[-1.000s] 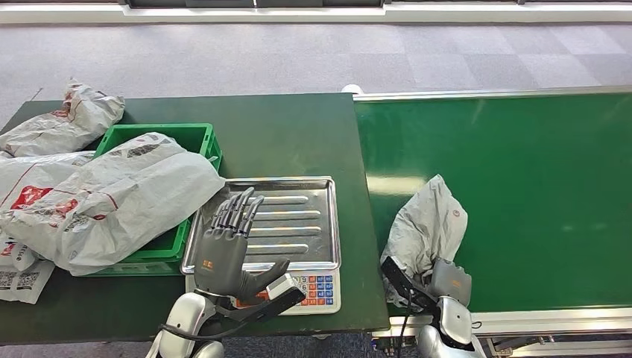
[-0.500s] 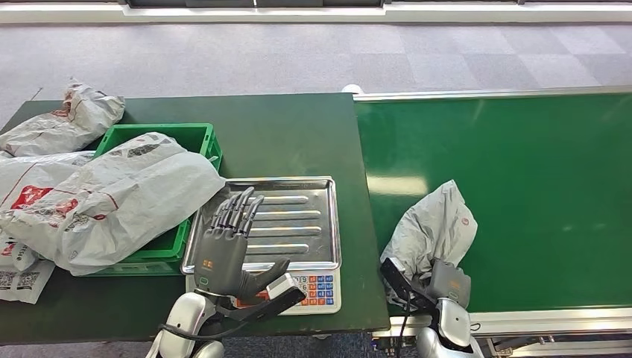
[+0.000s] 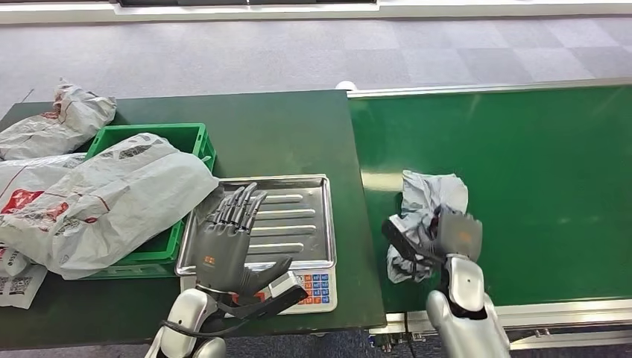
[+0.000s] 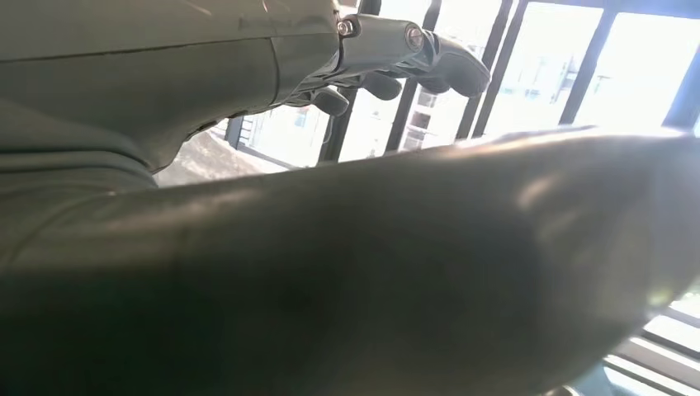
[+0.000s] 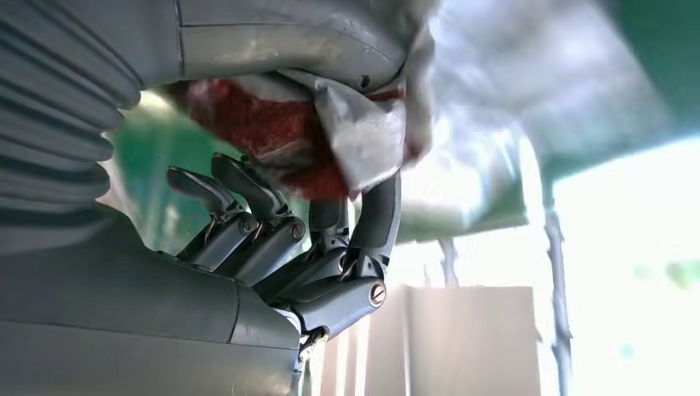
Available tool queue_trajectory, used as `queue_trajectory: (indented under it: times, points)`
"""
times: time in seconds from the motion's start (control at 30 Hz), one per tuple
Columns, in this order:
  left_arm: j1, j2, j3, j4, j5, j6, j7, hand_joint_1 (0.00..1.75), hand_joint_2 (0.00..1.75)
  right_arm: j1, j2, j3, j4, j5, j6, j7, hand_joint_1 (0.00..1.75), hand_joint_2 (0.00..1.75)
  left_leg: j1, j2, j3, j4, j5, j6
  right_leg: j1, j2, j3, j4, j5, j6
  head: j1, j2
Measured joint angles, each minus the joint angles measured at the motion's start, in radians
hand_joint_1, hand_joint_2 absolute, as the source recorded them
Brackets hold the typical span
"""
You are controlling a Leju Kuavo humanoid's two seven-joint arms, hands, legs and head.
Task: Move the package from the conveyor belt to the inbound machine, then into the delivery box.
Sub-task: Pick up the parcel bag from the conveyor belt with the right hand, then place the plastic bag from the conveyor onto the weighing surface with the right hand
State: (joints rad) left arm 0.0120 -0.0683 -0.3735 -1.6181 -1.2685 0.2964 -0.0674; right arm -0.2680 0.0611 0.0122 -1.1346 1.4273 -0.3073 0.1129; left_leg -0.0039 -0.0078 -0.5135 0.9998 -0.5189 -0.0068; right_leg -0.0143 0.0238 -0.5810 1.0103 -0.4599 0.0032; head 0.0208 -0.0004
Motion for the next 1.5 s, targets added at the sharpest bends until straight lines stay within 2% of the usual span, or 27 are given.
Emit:
queue_trajectory:
  times: [0.17,0.4,0.67,0.83,1.07,1.17,1.3,1.5]
  points:
    - [-0.007,-0.005,0.000,0.004,0.010,0.003,-0.020,0.00,0.00,-0.143,-0.040,0.102,-0.077,-0.012,0.031,0.014,1.75,1.75,0.000,-0.004,0.002,0.000,0.003,0.000,0.001,-0.002,-0.001,0.000,0.002,0.000,0.000,0.000]
    - [-0.022,-0.005,0.000,0.020,0.029,0.017,-0.037,0.00,0.00,-0.248,-0.062,0.225,-0.089,-0.062,0.025,0.008,1.75,1.75,0.001,-0.004,0.000,0.000,0.003,-0.001,0.000,-0.002,-0.002,0.000,0.002,0.000,0.000,0.000]
    - [-0.043,-0.006,0.000,0.040,0.045,0.021,-0.049,0.00,0.00,-0.329,-0.052,0.338,-0.022,-0.142,0.033,-0.032,1.75,1.75,0.001,-0.004,-0.001,0.000,0.003,-0.001,0.000,-0.003,-0.002,0.001,0.002,0.000,0.000,0.000]
    - [-0.067,-0.011,-0.004,0.054,0.052,0.027,-0.051,0.00,0.00,-0.401,0.012,0.405,0.121,-0.208,-0.015,-0.111,1.75,1.75,0.001,-0.004,-0.001,0.000,0.004,-0.001,0.001,-0.002,-0.003,0.001,0.002,0.000,0.000,0.000]
    - [-0.061,-0.012,-0.001,0.048,0.052,0.111,-0.011,0.00,0.00,-0.469,0.157,0.522,0.255,-0.254,-0.018,-0.155,1.75,1.75,0.003,-0.005,-0.002,0.000,0.004,-0.002,0.003,-0.003,-0.005,0.002,0.001,-0.002,0.000,0.000]
    - [-0.051,-0.013,0.010,0.032,0.058,0.142,-0.008,0.00,0.00,-0.465,0.204,0.561,0.269,-0.295,-0.017,-0.176,1.75,1.75,0.003,-0.006,-0.002,0.000,0.004,-0.002,0.003,-0.003,-0.005,0.002,0.001,-0.002,0.000,0.000]
    - [-0.043,-0.022,0.045,0.010,0.108,0.239,-0.011,0.00,0.00,-0.432,0.258,0.624,0.266,-0.382,-0.001,-0.210,1.75,1.75,0.003,-0.005,-0.003,-0.001,0.004,-0.002,0.003,-0.003,-0.005,0.002,0.001,-0.002,0.000,0.000]
    - [0.003,-0.031,0.101,-0.037,0.154,0.338,-0.036,0.00,0.00,-0.382,0.291,0.696,0.262,-0.548,0.048,-0.216,1.75,1.75,0.003,-0.006,-0.003,-0.001,0.004,-0.002,0.003,-0.004,-0.005,0.002,0.000,-0.003,0.000,0.000]
